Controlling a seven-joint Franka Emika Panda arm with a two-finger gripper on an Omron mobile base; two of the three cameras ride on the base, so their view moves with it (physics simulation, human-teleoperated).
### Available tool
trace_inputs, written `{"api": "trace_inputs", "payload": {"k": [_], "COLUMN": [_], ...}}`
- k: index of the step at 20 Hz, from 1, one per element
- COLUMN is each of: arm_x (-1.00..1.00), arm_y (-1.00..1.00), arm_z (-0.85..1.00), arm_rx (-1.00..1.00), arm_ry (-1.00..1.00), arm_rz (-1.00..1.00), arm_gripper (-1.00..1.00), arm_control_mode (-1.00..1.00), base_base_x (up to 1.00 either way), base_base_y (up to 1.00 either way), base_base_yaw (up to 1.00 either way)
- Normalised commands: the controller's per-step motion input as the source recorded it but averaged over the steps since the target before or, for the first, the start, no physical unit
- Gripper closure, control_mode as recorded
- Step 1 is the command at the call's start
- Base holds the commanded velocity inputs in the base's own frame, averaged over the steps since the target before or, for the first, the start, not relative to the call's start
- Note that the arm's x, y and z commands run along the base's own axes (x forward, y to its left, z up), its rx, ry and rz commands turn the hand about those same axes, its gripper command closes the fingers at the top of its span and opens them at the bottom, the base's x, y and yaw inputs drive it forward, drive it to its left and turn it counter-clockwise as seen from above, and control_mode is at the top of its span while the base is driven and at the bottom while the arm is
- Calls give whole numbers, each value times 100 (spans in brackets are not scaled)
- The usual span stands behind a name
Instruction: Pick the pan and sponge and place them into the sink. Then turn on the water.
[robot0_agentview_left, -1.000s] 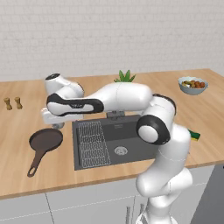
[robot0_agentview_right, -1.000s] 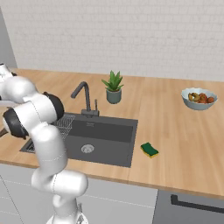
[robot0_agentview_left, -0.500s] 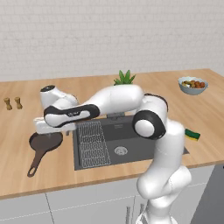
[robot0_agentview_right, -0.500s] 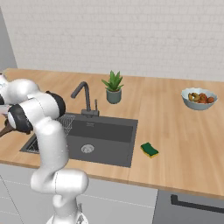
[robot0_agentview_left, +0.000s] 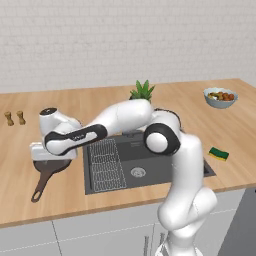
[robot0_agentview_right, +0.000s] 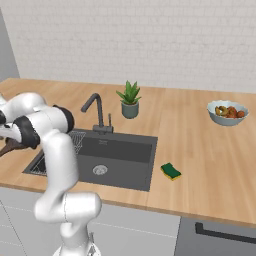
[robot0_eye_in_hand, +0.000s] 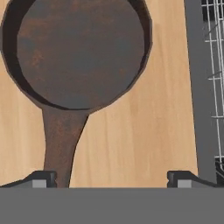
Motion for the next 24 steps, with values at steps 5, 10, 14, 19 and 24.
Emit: {"api": "trace_inputs", "payload": {"k": [5, 10, 14, 19, 24], "arm_x": [0, 0, 0, 1, 2], "arm_y": [38, 29, 18, 13, 0], "arm_z": [-13, -20, -21, -21, -23], "arm_rx": [0, 0, 0, 0, 0], "arm_ry": [9, 6, 5, 5, 6], "arm_rz": [-7, -5, -3, -3, -6], "arm_gripper": [-100, -100, -100, -100, -100], "arm_control_mode": [-100, -100, -100, -100, -100], "base_base_x": [0, 0, 0, 0, 0], "base_base_y": [0, 0, 0, 0, 0], "base_base_yaw": [0, 0, 0, 0, 0]}}
